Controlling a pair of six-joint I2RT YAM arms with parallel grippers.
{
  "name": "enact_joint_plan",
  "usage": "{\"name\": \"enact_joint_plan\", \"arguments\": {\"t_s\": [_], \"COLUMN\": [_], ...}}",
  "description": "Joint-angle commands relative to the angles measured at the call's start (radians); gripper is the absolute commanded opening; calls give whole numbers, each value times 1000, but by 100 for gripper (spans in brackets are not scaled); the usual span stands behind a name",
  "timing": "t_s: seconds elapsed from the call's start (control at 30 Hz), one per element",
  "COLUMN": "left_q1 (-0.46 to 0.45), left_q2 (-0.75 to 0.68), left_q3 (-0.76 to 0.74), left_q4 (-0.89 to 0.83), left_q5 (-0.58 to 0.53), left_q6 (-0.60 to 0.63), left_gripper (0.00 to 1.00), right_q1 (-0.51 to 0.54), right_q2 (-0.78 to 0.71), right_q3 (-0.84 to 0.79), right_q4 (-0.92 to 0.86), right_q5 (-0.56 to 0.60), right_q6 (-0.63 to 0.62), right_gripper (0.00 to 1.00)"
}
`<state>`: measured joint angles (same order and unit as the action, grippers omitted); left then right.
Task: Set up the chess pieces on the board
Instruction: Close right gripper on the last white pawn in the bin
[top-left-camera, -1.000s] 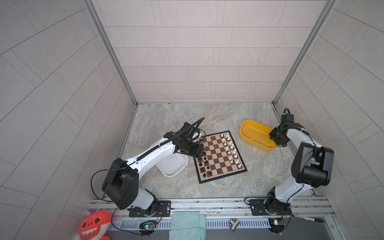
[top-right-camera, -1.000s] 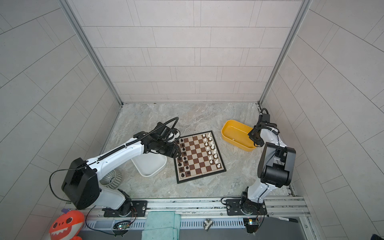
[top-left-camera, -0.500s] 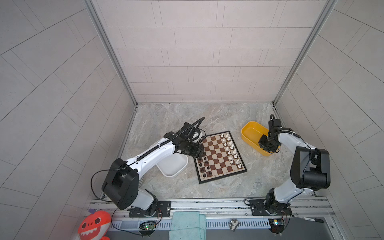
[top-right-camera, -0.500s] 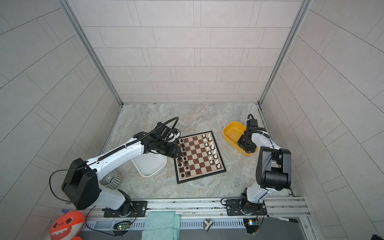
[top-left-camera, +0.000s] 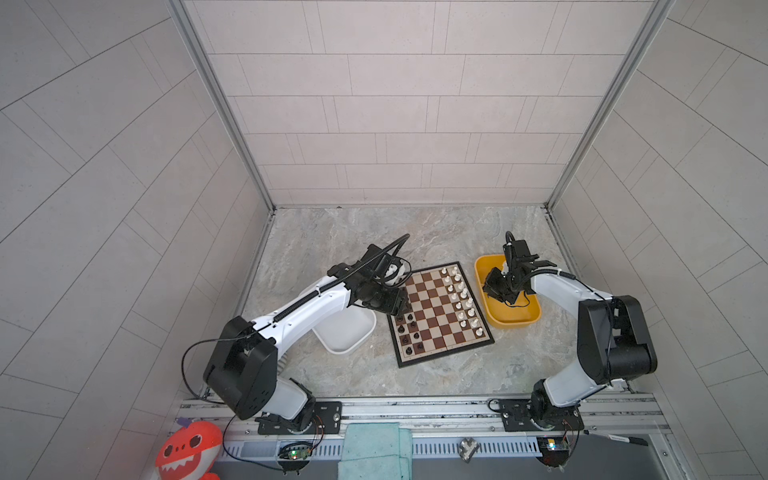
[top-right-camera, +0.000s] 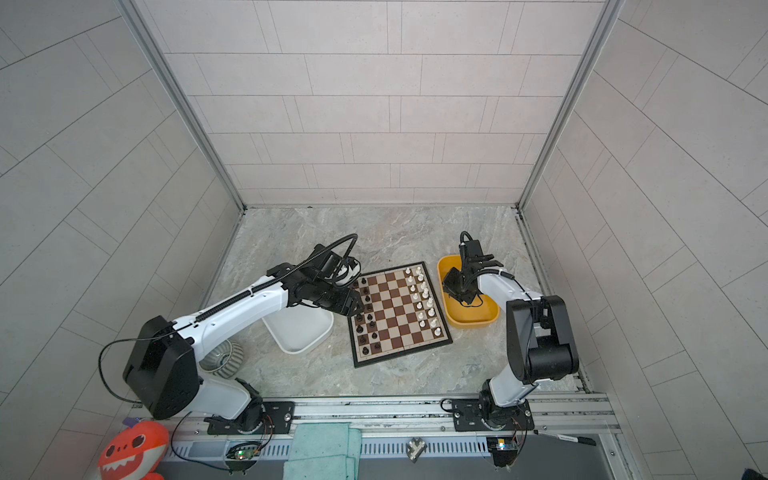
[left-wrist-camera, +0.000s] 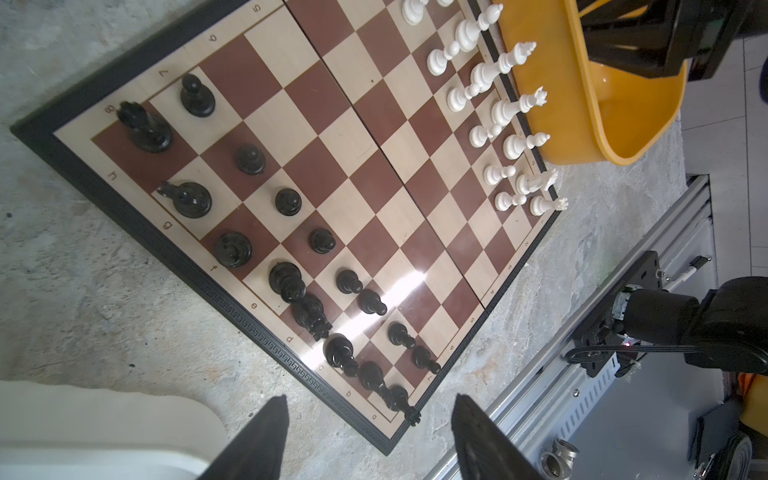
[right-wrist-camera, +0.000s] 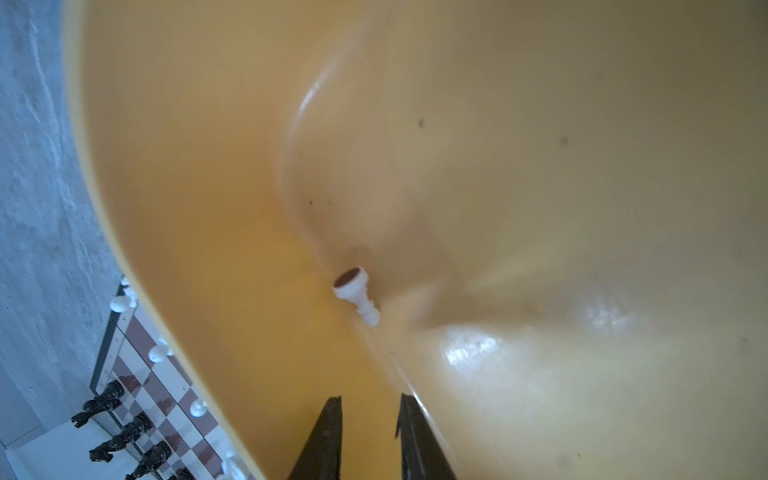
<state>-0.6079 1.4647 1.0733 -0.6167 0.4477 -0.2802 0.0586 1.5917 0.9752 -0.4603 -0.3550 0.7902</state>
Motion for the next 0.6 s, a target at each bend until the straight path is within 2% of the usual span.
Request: {"name": "enact_joint_plan", "arguments": {"t_s": [0.0, 0.17, 0.4, 0.57], "left_q1": [7, 6, 5, 5], "left_q2": [15, 36, 83, 110], "left_q3": [-3, 16, 50, 51], "left_q4": [12, 8, -17, -8], "left_q5": [12, 24, 40, 34], "left_q6": [-2, -16, -38, -50], "left_gripper": [69, 69, 69, 69], "right_q1": [0, -9, -10, 1], "right_q2": [4, 78, 95, 163], "right_q3": [89, 243, 203, 188], "right_q4": [-24, -226, -223, -197], "right_q5": [36, 136, 178, 117], "right_q6": [-145, -347, -374, -389], "right_gripper": [30, 36, 36, 37]}}
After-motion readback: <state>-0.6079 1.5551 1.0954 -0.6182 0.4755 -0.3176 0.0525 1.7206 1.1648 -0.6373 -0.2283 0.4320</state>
